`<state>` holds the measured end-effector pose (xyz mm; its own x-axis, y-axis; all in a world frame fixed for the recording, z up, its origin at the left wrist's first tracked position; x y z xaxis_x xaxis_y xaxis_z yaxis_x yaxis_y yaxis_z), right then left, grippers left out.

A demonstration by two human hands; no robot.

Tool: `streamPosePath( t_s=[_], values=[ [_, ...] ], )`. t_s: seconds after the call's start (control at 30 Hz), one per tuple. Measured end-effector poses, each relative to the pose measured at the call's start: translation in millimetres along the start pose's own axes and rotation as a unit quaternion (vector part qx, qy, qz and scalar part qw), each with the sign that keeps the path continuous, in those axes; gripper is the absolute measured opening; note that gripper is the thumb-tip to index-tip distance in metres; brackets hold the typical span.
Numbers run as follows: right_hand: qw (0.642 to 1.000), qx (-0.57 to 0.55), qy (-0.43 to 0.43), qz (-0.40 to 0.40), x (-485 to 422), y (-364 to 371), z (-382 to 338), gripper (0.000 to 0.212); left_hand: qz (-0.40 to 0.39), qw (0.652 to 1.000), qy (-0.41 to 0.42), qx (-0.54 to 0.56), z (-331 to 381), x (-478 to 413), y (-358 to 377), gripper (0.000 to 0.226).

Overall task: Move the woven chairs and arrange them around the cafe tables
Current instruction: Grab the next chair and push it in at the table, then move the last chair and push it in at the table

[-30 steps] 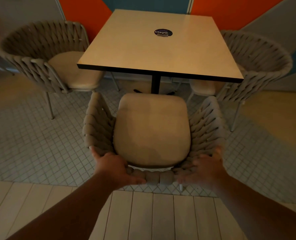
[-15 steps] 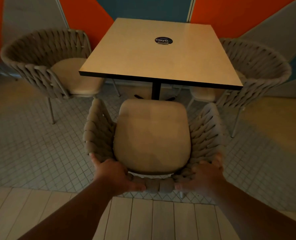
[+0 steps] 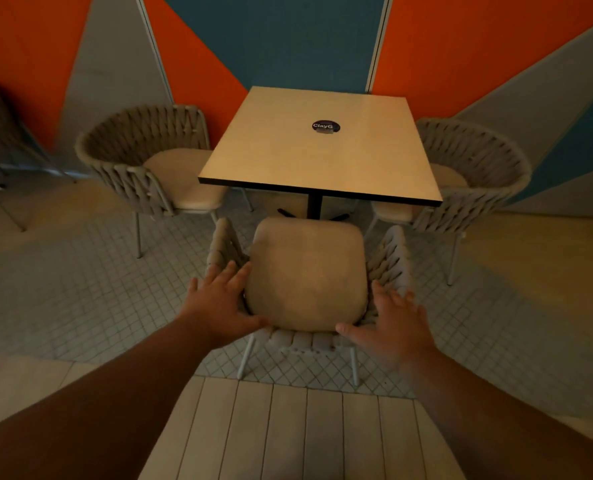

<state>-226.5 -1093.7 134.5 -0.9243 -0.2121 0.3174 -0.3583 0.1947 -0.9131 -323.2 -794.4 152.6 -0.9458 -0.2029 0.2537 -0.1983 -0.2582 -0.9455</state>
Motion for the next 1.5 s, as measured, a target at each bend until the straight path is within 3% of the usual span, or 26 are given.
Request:
streamPosePath(
  t_s=[0.23, 0.53, 0.67, 0.83, 1.07, 1.5],
  values=[
    [0.999, 0.032, -0.041, 0.014, 36, -46, -18, 0.13, 0.027, 1.0, -0.004, -0.004, -7, 42, -38, 0.119],
    [0.996, 0.066, -0.06, -0.003, 46, -35, -53, 0.139, 0.031, 0.997, -0.062, 0.015, -47, 88, -46, 0.136],
    [0.992, 0.082, -0.086, -0.033, 52, -25, -107, 0.138, 0.039, 0.994, -0.102, 0.024, -90, 119, -53, 0.129],
    [0.987, 0.083, -0.136, -0.029, 59, -6, -195, 0.141, 0.049, 0.99, -0.124, 0.034, -184, 160, -65, 0.137],
    [0.983, 0.088, -0.158, -0.028, 68, 13, -323, 0.133, 0.03, 0.988, -0.153, -0.004, -299, 194, -97, 0.123],
    [0.977, 0.108, -0.178, -0.048, -42, 40, -475, 0.133, 0.036, 0.988, -0.145, -0.027, -437, 73, -159, 0.12]
  ],
)
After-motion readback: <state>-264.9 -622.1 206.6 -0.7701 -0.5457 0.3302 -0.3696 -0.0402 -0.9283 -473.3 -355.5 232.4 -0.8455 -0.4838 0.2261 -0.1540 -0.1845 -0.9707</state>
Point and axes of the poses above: each hand's wrist, its own x-axis away from the middle knuckle, its own y-axis out of the palm, z = x × y, the point moved 2 cm from there along -x, towards the middle knuckle, and after that the axes turned 4 degrees about y, right-handed, at the moved point
